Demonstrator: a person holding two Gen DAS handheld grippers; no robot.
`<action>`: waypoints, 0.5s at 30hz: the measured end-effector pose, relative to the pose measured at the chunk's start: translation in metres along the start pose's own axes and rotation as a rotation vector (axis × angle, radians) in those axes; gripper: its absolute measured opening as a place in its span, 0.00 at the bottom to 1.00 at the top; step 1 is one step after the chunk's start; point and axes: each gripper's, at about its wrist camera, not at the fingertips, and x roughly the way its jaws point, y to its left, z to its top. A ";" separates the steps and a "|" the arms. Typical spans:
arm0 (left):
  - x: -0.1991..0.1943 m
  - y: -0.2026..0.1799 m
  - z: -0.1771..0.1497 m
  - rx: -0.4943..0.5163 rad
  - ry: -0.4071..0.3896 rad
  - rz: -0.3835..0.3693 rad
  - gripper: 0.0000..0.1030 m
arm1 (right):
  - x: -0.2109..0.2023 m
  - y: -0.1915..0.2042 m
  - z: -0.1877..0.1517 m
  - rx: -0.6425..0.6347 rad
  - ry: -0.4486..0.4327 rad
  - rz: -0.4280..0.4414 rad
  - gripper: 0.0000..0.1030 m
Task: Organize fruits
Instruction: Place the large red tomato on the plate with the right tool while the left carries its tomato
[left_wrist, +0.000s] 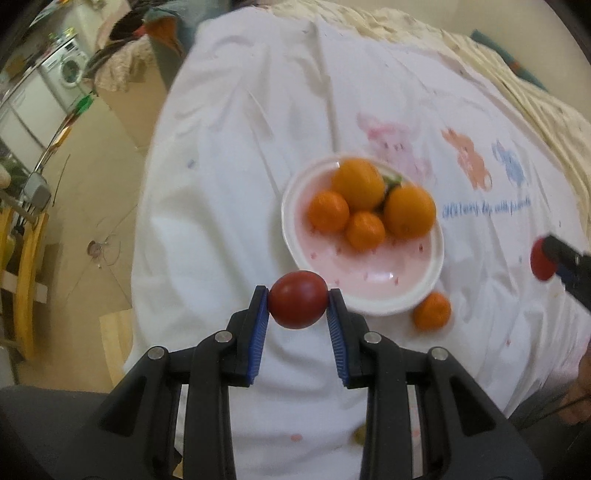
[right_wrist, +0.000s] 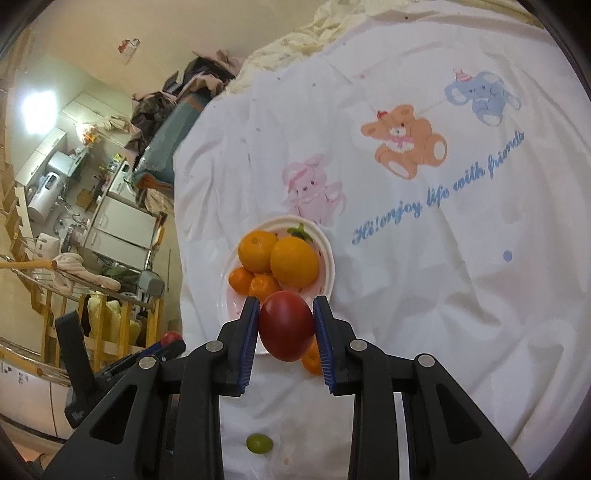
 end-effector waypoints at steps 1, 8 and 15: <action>0.000 0.000 0.004 -0.006 -0.008 0.001 0.27 | -0.002 0.002 0.001 -0.010 -0.009 -0.002 0.30; -0.004 -0.005 0.028 0.002 -0.051 -0.004 0.27 | -0.002 0.013 0.006 -0.080 -0.034 -0.037 0.30; 0.012 -0.008 0.044 0.046 -0.050 -0.011 0.27 | 0.007 0.018 0.010 -0.117 -0.041 -0.025 0.30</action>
